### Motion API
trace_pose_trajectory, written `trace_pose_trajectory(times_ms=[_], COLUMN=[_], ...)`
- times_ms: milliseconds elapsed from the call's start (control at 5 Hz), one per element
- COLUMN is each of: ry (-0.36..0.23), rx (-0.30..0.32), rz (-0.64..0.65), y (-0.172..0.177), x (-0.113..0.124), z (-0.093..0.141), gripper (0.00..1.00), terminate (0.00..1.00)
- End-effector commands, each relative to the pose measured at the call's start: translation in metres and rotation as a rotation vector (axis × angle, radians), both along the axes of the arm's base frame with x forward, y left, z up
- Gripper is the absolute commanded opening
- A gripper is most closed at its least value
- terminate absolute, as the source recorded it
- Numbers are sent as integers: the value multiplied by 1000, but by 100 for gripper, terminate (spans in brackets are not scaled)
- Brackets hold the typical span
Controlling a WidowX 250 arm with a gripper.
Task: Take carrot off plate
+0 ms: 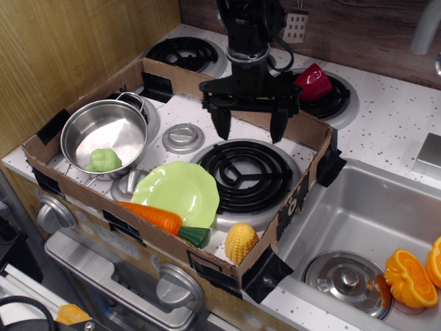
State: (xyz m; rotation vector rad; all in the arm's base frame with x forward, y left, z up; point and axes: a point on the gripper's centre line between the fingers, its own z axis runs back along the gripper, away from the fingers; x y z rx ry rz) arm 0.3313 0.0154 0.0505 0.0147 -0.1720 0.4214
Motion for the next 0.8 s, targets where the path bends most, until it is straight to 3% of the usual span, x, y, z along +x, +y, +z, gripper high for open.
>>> trace_pose_trajectory(times_ms=[0, 200, 400, 600], ry=[4, -38, -48, -65], rx=[-35, 2, -32, 5], rz=[344, 584, 678, 805], y=[9, 12, 19, 21], x=[-4, -19, -32, -44], z=[41, 44, 44, 38], gripper=[100, 100, 100, 100], terminate=[0, 0, 0, 0])
